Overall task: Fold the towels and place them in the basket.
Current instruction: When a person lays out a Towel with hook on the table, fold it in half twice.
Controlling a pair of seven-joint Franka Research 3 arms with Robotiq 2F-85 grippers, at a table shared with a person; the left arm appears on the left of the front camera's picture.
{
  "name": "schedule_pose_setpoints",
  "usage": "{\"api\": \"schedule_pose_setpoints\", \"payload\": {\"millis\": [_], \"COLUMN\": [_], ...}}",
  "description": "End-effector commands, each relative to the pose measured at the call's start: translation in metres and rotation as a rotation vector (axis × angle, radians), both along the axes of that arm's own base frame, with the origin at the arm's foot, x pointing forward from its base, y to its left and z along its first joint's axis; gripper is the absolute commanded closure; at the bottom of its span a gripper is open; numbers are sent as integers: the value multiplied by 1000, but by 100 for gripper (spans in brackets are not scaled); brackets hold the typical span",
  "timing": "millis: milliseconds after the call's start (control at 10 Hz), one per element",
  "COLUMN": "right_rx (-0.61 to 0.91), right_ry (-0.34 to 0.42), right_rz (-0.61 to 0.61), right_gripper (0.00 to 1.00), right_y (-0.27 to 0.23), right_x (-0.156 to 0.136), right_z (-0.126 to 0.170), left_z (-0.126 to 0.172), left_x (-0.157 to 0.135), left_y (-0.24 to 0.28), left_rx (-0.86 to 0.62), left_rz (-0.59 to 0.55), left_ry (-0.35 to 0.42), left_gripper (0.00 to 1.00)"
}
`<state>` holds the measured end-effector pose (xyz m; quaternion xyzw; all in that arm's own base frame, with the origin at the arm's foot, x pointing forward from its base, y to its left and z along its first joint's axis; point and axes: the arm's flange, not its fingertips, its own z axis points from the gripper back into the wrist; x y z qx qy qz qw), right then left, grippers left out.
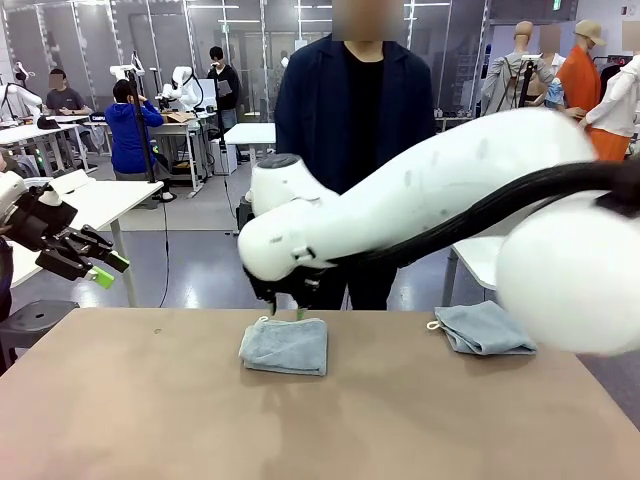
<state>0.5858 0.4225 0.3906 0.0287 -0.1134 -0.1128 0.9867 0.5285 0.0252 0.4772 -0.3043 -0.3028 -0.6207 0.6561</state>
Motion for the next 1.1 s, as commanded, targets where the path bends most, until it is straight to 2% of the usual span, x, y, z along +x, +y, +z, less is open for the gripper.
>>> {"api": "schedule_pose_setpoints", "payload": {"millis": [0,400,500,600,1000], "right_rx": [45,114,106,89,89], "right_ry": [141,147,127,142,142], "right_rz": [100,153,148,133,133], "right_gripper": [40,40,40,40,40], "right_y": [-56,-93,-96,-90,-90], "right_x": [-11,-15,-15,-3,-3], "right_z": [17,27,27,32,32], "left_z": [2,2,2,2,2], "left_x": [-1,-1,-1,-1,-1], "left_y": [0,0,0,0,0], "left_rx": [15,15,15,15,15], "left_rz": [8,8,8,8,8], "left_ry": [4,4,4,4,4], "left_gripper": [32,32,32,32,32]}}
